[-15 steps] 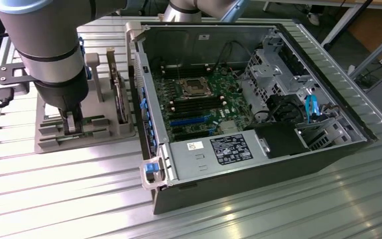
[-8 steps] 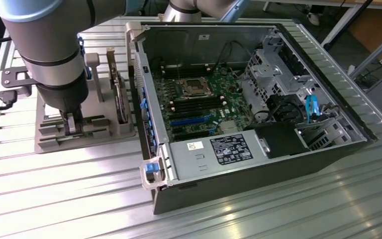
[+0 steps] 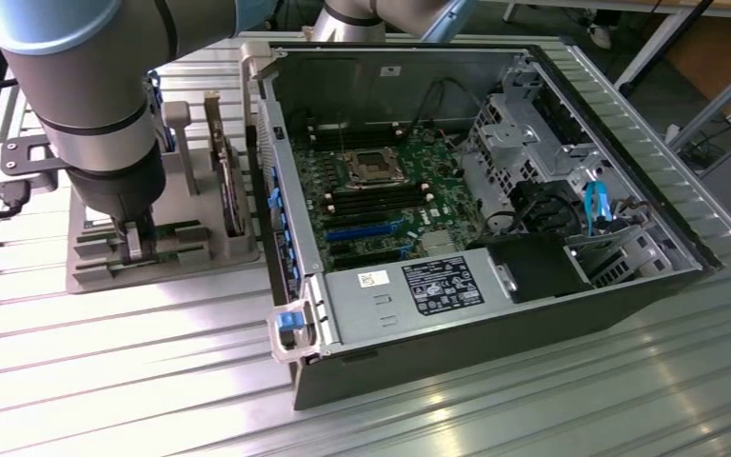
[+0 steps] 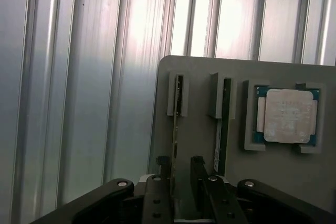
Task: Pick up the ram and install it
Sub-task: 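Pick up the ram and move it above insertion slot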
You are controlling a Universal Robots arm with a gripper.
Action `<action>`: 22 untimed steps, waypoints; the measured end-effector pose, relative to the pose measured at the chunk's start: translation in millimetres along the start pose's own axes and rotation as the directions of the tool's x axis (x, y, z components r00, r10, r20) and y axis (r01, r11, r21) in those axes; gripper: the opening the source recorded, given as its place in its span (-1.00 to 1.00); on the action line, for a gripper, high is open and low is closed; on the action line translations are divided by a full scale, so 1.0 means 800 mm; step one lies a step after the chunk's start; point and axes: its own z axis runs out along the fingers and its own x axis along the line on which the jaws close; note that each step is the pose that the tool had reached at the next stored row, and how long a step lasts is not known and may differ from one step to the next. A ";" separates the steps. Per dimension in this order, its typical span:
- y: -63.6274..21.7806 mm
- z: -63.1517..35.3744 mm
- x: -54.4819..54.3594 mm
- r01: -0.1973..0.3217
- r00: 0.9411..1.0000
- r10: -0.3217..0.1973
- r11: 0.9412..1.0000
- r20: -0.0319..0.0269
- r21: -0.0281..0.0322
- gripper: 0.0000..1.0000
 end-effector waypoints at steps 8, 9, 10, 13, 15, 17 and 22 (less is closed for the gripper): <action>0.000 0.000 0.000 0.000 1.000 0.000 1.000 0.000 0.000 -0.74; 0.000 0.000 0.000 0.000 1.000 0.000 1.000 0.000 0.000 -0.74; 0.000 0.000 0.000 0.000 1.000 0.000 1.000 0.000 0.000 -0.74; 0.000 0.000 0.000 0.000 1.000 0.000 1.000 0.000 0.000 -0.74; 0.000 -0.006 0.000 0.000 1.000 0.000 1.000 0.002 0.000 -0.74; 0.000 -0.014 0.000 0.000 1.000 0.000 1.000 0.002 0.000 -0.74; 0.001 -0.030 0.000 0.000 1.000 0.000 1.000 0.002 0.000 -0.74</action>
